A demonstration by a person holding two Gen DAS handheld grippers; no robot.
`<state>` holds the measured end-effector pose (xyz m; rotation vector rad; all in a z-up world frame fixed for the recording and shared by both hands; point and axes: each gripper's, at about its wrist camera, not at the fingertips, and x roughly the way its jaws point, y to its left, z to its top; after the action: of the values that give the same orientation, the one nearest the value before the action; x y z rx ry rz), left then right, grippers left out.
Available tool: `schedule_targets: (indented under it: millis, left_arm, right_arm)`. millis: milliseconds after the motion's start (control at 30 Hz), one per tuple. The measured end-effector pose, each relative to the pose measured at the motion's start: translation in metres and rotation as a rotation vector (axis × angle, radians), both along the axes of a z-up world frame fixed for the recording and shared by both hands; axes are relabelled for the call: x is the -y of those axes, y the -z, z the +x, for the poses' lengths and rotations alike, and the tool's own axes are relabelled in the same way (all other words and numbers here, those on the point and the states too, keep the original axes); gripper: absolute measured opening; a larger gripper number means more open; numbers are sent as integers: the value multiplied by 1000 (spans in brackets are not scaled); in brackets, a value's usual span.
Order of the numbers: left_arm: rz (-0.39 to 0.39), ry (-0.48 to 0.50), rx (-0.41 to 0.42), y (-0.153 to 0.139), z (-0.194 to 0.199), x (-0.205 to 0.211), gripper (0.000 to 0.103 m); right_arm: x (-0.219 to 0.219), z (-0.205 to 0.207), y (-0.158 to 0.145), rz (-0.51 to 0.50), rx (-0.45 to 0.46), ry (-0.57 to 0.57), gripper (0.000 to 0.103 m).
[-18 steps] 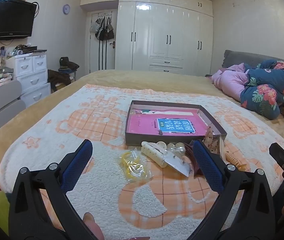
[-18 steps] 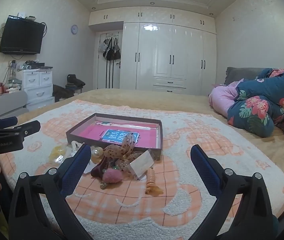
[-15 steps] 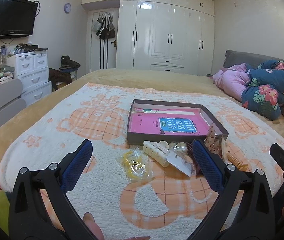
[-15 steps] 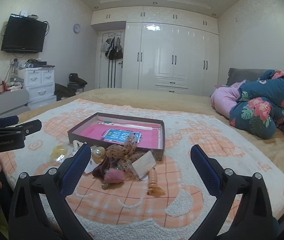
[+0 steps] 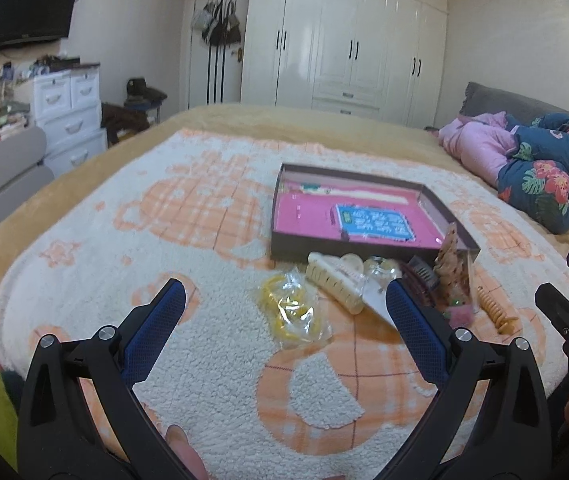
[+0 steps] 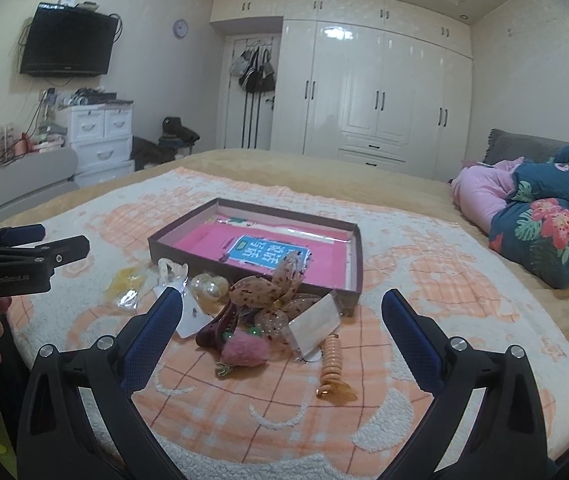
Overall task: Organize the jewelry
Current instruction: 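Move both grippers toward the hair accessories beside the box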
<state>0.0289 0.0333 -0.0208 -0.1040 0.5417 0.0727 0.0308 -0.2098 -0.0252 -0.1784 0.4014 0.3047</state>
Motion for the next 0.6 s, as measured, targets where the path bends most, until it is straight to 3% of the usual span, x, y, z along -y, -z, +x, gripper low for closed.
schedule_targets:
  millis: [367, 600]
  left_arm:
    - [42, 17, -99, 23, 30, -2, 92]
    - [-37, 40, -183, 40, 51, -15, 92]
  right_arm:
    - [-20, 41, 10, -102, -5, -77, 97]
    - [-34, 71, 27, -161, -47, -89, 96]
